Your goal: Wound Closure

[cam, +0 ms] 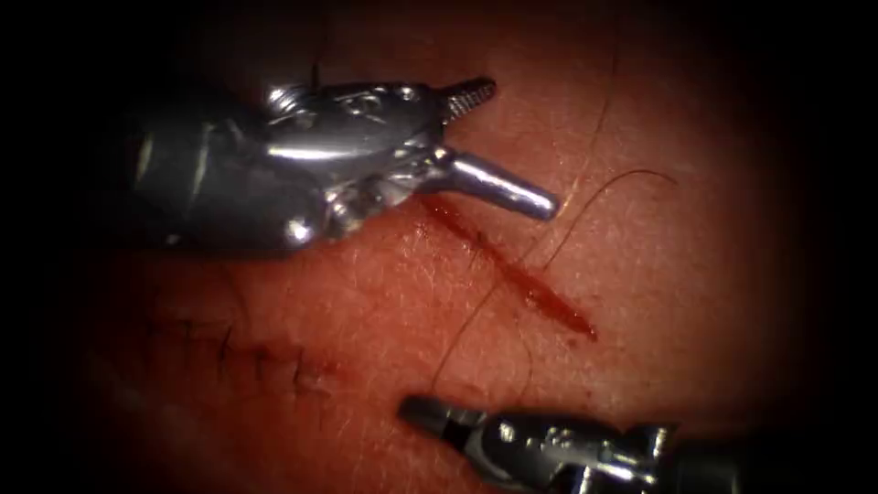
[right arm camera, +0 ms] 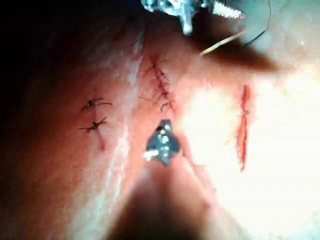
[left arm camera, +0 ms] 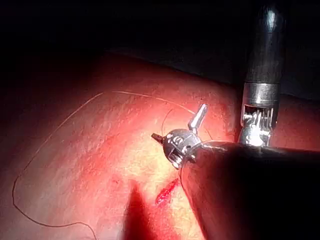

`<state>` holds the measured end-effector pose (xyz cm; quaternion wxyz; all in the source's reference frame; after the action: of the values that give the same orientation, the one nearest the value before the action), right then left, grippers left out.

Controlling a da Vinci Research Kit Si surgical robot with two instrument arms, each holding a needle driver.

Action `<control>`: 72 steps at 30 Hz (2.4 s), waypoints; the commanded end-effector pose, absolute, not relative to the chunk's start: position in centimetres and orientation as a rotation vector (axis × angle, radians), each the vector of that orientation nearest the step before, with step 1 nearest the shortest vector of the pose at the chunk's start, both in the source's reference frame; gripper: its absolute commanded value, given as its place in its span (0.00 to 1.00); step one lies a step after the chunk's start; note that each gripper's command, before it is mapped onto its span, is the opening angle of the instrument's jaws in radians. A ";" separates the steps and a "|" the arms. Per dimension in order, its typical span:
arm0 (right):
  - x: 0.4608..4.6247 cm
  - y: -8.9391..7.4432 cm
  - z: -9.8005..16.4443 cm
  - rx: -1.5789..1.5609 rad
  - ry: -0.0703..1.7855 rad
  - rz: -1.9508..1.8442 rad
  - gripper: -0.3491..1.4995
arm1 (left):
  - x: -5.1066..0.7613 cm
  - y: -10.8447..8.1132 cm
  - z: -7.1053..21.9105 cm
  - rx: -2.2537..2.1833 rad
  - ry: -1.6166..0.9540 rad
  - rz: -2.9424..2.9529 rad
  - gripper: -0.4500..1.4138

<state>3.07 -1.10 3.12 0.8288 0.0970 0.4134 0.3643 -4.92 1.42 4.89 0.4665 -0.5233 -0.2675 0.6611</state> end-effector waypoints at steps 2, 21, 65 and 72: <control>3.12 -1.2 3.2 0.203 0.876 0.769 0.00 | -5.02 1.3 5.0 -1.263 -0.693 1.637 0.82; 3.16 -1.2 3.2 0.190 0.864 0.757 0.00 | -5.23 1.3 4.9 -1.214 -0.857 1.707 0.59; 2.01 -1.1 2.2 0.332 1.035 0.663 0.82 | -4.52 1.6 5.2 -1.573 -0.770 1.626 0.00; 2.22 -0.7 2.5 0.285 1.024 0.702 0.00 | -4.71 1.5 5.1 -1.586 -0.802 1.611 0.00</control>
<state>2.15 -0.62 2.40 0.8045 0.1328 0.4777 0.3270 -4.68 1.56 5.00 0.3617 -0.6173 -0.3115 0.6253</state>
